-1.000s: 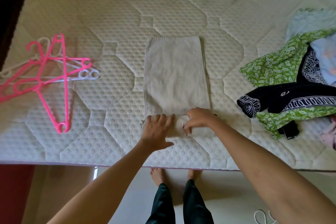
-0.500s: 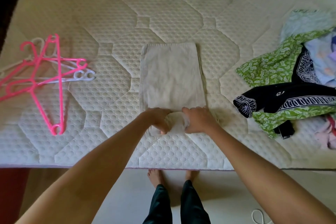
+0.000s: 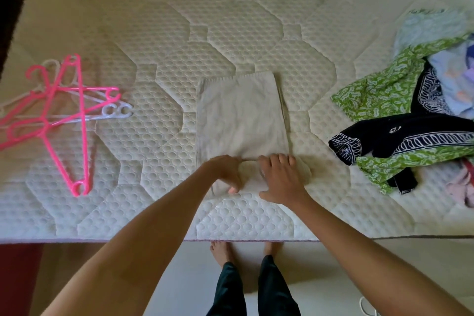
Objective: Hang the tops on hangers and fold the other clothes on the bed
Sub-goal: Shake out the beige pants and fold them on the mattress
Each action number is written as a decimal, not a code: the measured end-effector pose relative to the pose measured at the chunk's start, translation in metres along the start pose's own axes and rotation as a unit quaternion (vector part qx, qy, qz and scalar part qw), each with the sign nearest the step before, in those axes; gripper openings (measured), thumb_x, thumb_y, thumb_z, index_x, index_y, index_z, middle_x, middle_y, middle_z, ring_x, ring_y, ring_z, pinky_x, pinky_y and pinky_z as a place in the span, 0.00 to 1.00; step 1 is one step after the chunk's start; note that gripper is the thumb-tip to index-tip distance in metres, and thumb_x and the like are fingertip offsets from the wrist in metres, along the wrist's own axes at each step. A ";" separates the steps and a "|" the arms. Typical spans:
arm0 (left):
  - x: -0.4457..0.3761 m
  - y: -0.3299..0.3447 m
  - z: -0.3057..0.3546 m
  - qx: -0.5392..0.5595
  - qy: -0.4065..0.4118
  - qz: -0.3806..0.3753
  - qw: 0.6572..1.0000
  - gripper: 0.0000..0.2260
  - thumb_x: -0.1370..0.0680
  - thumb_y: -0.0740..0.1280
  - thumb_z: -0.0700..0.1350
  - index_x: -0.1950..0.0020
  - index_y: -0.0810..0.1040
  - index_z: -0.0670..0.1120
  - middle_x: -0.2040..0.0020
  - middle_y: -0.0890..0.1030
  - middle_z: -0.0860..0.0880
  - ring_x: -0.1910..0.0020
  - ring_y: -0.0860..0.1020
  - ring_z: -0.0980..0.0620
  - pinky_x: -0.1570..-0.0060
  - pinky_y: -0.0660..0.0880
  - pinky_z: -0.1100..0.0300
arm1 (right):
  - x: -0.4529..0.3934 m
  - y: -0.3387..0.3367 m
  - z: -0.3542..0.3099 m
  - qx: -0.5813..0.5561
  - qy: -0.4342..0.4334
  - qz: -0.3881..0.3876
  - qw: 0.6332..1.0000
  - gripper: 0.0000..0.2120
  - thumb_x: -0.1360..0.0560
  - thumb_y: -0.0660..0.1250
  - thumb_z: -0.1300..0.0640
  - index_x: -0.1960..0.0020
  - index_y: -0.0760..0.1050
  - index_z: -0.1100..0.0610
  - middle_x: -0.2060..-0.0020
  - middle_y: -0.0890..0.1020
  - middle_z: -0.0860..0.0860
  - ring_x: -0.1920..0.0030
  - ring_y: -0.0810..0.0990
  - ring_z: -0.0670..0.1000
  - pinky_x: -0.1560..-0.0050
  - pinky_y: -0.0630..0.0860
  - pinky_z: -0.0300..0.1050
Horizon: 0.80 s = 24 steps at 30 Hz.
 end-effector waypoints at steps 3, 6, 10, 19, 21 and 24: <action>0.005 0.007 -0.002 -0.006 0.004 0.038 0.999 0.44 0.38 0.77 0.50 0.27 0.59 0.54 0.35 0.72 0.48 0.37 0.71 0.46 0.38 0.70 0.48 | -0.023 -0.012 0.002 -0.050 -0.014 -0.165 0.985 0.30 0.42 0.74 0.41 0.46 0.69 0.52 0.55 0.78 0.50 0.50 0.76 0.53 0.44 0.65 0.53; 0.022 0.019 -0.003 -0.194 0.001 0.150 0.969 0.52 0.40 0.74 0.65 0.25 0.49 0.51 0.31 0.62 0.47 0.35 0.67 0.44 0.38 0.65 0.47 | -0.040 -0.018 0.011 -0.168 0.011 -0.300 0.939 0.25 0.41 0.73 0.43 0.48 0.71 0.51 0.56 0.78 0.48 0.52 0.76 0.52 0.46 0.67 0.50; 0.028 0.035 0.002 -0.188 -0.033 0.225 0.956 0.37 0.30 0.70 0.52 0.27 0.53 0.49 0.34 0.66 0.46 0.38 0.71 0.45 0.40 0.65 0.49 | -0.046 -0.017 0.016 -0.226 0.039 -0.372 0.900 0.36 0.44 0.75 0.43 0.39 0.71 0.51 0.47 0.78 0.50 0.49 0.77 0.52 0.49 0.74 0.47; 0.009 -0.002 0.003 -0.047 -0.018 -0.099 0.994 0.26 0.36 0.75 0.47 0.40 0.73 0.47 0.51 0.80 0.49 0.53 0.77 0.50 0.54 0.74 0.61 | -0.002 -0.006 -0.018 -0.039 -0.049 -0.089 0.994 0.38 0.47 0.74 0.39 0.44 0.68 0.56 0.56 0.78 0.55 0.54 0.78 0.58 0.47 0.70 0.57; 0.013 0.001 0.006 -0.030 -0.026 -0.107 0.993 0.25 0.35 0.76 0.49 0.41 0.72 0.47 0.48 0.79 0.48 0.50 0.76 0.50 0.51 0.73 0.60 | -0.018 -0.015 -0.015 -0.073 -0.055 -0.212 0.973 0.31 0.39 0.72 0.40 0.41 0.69 0.53 0.51 0.79 0.53 0.47 0.76 0.55 0.42 0.65 0.56; 0.023 0.005 0.003 -0.094 -0.005 0.054 0.994 0.42 0.38 0.76 0.59 0.30 0.62 0.49 0.37 0.73 0.49 0.39 0.73 0.46 0.39 0.69 0.51 | -0.045 -0.013 -0.006 -0.176 -0.004 -0.345 0.922 0.34 0.42 0.73 0.43 0.37 0.71 0.46 0.47 0.80 0.50 0.46 0.77 0.53 0.42 0.68 0.51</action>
Point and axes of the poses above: each hand's wrist, its own x-axis away from the middle knuckle, its own y-axis out of the palm, z = x × y, the point moved 2 cm from there along -x, towards the middle knuckle
